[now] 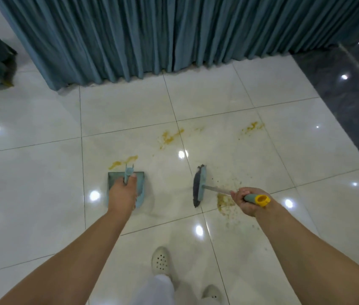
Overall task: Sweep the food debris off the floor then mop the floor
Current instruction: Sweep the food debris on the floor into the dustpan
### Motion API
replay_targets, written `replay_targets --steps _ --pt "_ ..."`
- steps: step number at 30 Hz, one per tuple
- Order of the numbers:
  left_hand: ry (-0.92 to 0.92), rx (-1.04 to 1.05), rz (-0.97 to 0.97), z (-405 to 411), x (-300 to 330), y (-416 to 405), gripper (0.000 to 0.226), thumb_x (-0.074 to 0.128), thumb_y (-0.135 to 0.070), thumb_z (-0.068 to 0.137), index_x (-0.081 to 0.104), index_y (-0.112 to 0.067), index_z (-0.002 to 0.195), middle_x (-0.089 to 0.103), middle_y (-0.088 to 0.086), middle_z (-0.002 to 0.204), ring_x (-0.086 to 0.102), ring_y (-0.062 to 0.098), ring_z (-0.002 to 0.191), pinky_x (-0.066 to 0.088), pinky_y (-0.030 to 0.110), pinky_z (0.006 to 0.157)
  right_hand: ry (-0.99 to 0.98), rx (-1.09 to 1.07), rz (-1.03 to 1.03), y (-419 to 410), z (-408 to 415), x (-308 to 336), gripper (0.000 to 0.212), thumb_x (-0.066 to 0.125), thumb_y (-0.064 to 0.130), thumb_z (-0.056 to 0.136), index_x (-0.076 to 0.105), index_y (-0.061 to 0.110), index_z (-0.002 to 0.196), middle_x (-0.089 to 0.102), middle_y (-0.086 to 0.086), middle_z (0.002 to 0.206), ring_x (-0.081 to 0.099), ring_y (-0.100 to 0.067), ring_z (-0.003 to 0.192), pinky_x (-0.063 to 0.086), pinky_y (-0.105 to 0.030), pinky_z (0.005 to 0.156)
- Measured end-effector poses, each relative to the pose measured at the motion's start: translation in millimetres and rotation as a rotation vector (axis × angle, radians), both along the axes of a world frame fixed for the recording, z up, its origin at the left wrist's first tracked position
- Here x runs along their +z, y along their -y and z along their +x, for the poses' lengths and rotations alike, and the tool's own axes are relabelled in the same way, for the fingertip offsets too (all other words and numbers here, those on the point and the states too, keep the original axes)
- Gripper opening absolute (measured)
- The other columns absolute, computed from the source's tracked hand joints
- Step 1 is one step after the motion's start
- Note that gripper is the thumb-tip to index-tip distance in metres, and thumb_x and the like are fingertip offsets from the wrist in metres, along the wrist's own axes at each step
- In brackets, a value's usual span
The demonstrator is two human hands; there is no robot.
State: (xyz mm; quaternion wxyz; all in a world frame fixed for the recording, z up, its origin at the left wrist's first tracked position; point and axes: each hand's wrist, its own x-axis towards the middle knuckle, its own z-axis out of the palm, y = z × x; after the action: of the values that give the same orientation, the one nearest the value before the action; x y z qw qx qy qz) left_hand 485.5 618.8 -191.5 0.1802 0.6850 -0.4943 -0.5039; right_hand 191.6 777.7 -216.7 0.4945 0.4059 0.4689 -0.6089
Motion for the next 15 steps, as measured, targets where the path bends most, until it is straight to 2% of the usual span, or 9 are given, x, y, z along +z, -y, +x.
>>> replay_targets --steps 3,5,6,7,8,9,11,13,15 --pt "-0.018 -0.038 0.015 -12.3 -0.6 0.2 0.032 0.047 -0.036 0.097 0.049 -0.012 0.075 0.055 0.01 0.071 0.055 0.026 0.066 0.047 0.034 0.062 -0.006 -0.039 0.001 -23.9 -17.5 8.4 0.021 0.033 0.005 0.101 0.038 -0.011 0.113 0.045 -0.008 0.102 0.036 -0.012 0.021 0.033 -0.015 0.026" --pt "-0.022 -0.07 0.022 -18.2 0.4 1.3 0.034 0.046 -0.035 0.097 0.054 -0.004 0.087 0.057 0.015 0.077 0.055 0.027 0.065 0.045 0.032 0.059 -0.025 -0.042 0.005 -33.6 -19.3 16.0 0.028 0.031 0.004 0.101 0.038 -0.015 0.12 0.052 -0.013 0.107 0.036 -0.012 0.02 0.033 -0.013 0.027" --pt "-0.019 -0.08 0.019 -19.8 1.6 1.8 0.035 0.046 -0.036 0.097 0.056 -0.003 0.094 0.059 0.016 0.083 0.058 0.028 0.069 0.049 0.035 0.061 -0.031 -0.048 0.008 -36.1 -17.2 20.2 0.035 0.029 0.004 0.101 0.031 -0.014 0.131 0.057 -0.025 0.089 0.035 -0.012 0.02 0.033 -0.013 0.028" --pt "-0.016 -0.088 0.013 -21.3 2.6 2.3 0.036 0.046 -0.036 0.097 0.057 -0.002 0.099 0.061 0.016 0.088 0.061 0.029 0.075 0.053 0.04 0.066 -0.034 -0.051 0.009 -36.8 -13.7 24.5 0.042 0.028 0.003 0.101 0.023 -0.011 0.141 0.056 -0.03 0.065 0.034 -0.012 0.02 0.033 -0.013 0.028" --pt "-0.014 -0.096 0.007 -22.1 3.9 2.5 0.036 0.046 -0.036 0.097 0.057 -0.002 0.101 0.061 0.016 0.091 0.062 0.029 0.078 0.054 0.043 0.071 -0.032 -0.057 0.017 -36.6 -10.4 26.8 0.047 0.028 0.002 0.101 0.018 -0.007 0.146 0.052 -0.03 0.054 0.034 -0.012 0.019 0.033 -0.014 0.027" --pt "-0.012 -0.101 0.001 -22.5 4.5 2.6 0.036 0.046 -0.036 0.097 0.056 -0.002 0.1 0.061 0.017 0.091 0.061 0.029 0.079 0.054 0.044 0.073 -0.028 -0.064 0.025 -35.9 -7.1 29.3 0.05 0.03 0.0 0.1 0.017 -0.004 0.148 0.051 -0.031 0.061 0.034 -0.012 0.02 0.034 -0.014 0.027" --pt "-0.008 -0.112 -0.015 -22.2 6.4 3.9 0.032 0.045 -0.034 0.097 0.054 -0.004 0.09 0.059 0.015 0.085 0.058 0.028 0.076 0.052 0.042 0.073 -0.015 -0.069 0.036 -32.3 -0.5 31.4 0.05 0.034 -0.001 0.098 0.021 0.002 0.147 0.047 -0.027 0.087 0.035 -0.013 0.021 0.035 -0.014 0.027" --pt "-0.005 -0.109 -0.027 -20.4 8.4 7.6 0.032 0.045 -0.033 0.098 0.048 -0.012 0.075 0.055 0.008 0.073 0.055 0.026 0.077 0.048 0.036 0.07 -0.006 -0.071 0.028 -25.9 8.3 32.3 0.045 0.036 -0.002 0.098 0.027 0.007 0.141 0.044 -0.024 0.093 0.036 -0.013 0.022 0.035 -0.014 0.027" --pt "0.008 -0.097 -0.038 -16.5 10.4 13.2 0.034 0.045 -0.033 0.098 0.042 -0.018 0.068 0.05 0.002 0.069 0.054 0.025 0.077 0.045 0.032 0.068 0.0 -0.07 0.014 -18.3 20.6 31.3 0.036 0.037 -0.003 0.096 0.033 0.009 0.131 0.044 -0.026 0.094 0.037 -0.014 0.023 0.037 -0.013 0.028"
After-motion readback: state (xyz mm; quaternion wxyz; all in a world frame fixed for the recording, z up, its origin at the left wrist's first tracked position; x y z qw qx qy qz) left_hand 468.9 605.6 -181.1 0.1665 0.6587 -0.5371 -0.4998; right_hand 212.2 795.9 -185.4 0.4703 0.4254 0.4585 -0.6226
